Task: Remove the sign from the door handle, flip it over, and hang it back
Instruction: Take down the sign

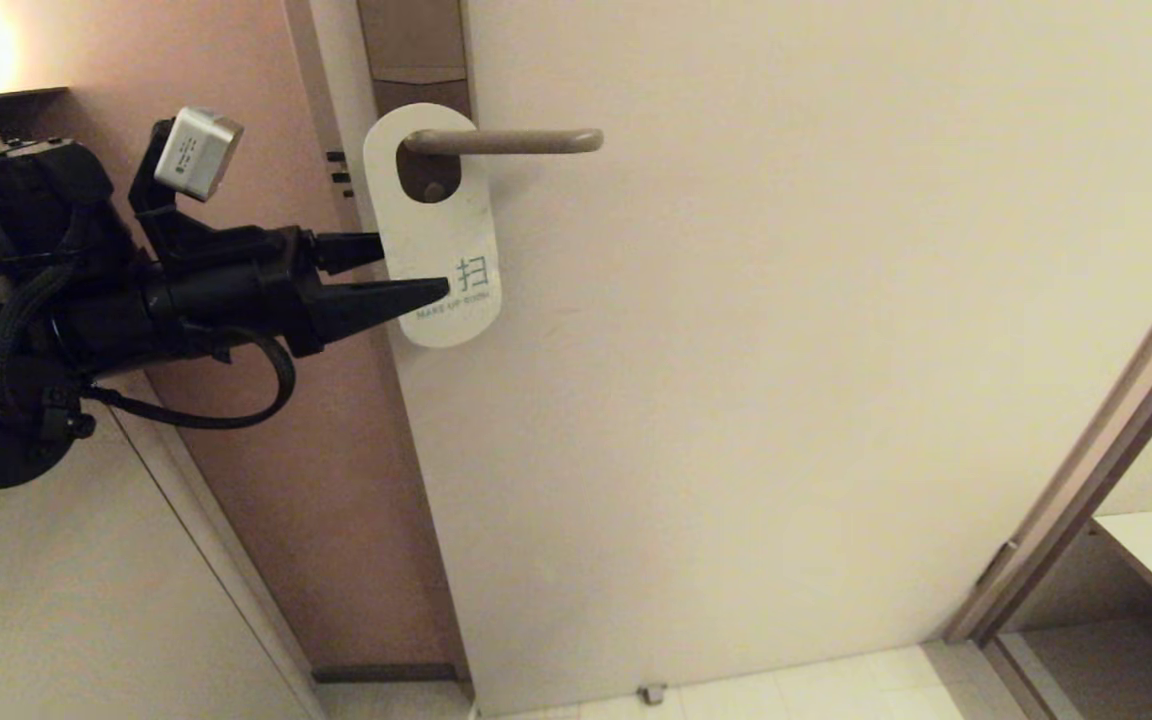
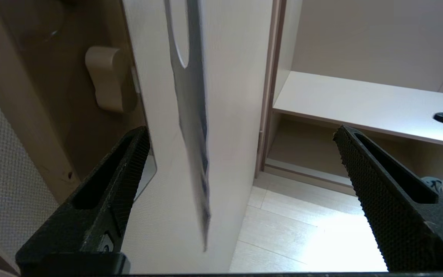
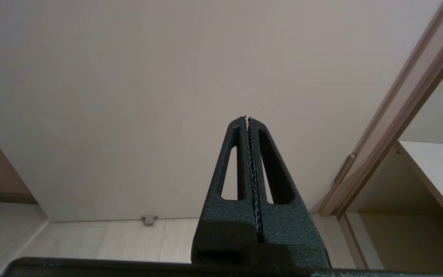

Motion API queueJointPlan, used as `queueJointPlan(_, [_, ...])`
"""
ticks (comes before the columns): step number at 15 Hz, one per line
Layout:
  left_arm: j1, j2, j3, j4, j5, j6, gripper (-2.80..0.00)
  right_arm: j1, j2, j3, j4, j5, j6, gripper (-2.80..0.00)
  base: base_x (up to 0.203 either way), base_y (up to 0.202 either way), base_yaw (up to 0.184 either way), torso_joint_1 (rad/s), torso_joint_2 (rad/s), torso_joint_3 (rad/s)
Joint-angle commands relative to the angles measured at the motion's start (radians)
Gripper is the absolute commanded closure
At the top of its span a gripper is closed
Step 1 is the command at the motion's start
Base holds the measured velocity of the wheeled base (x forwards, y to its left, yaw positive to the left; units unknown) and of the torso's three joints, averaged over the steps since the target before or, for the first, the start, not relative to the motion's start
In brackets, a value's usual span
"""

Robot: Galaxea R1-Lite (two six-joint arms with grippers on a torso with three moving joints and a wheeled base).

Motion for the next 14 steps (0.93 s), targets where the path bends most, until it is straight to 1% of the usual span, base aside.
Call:
queueJointPlan(1, [-0.006, 0.015, -0.008, -0.004, 0.000, 0.000, -2.80, 0.000, 0.001, 0.000, 0.000, 0.001, -0.001, 0.00, 0.000, 0.000, 0.000, 0.000, 0.00, 0.000])
queueJointPlan(3, [-0.013, 0.029, -0.025, -0.004, 0.010, 0.002, -2.80, 0.000, 0.001, 0.000, 0.000, 0.000, -0.001, 0.00, 0.000, 0.000, 0.000, 0.000, 0.00, 0.000])
queueJointPlan(5, [-0.021, 0.044, -0.038, -0.004, 0.039, 0.004, -2.80, 0.000, 0.001, 0.000, 0.000, 0.000, -0.001, 0.00, 0.000, 0.000, 0.000, 0.000, 0.00, 0.000])
queueJointPlan(6, [-0.021, 0.050, -0.043, -0.005, 0.043, 0.005, -2.80, 0.000, 0.001, 0.000, 0.000, 0.000, -0.001, 0.00, 0.000, 0.000, 0.000, 0.000, 0.00, 0.000])
queueJointPlan(14, [-0.031, 0.072, -0.064, -0.004, 0.045, 0.007, -2.80, 0.000, 0.001, 0.000, 0.000, 0.000, -0.001, 0.00, 0.000, 0.000, 0.000, 0.000, 0.00, 0.000])
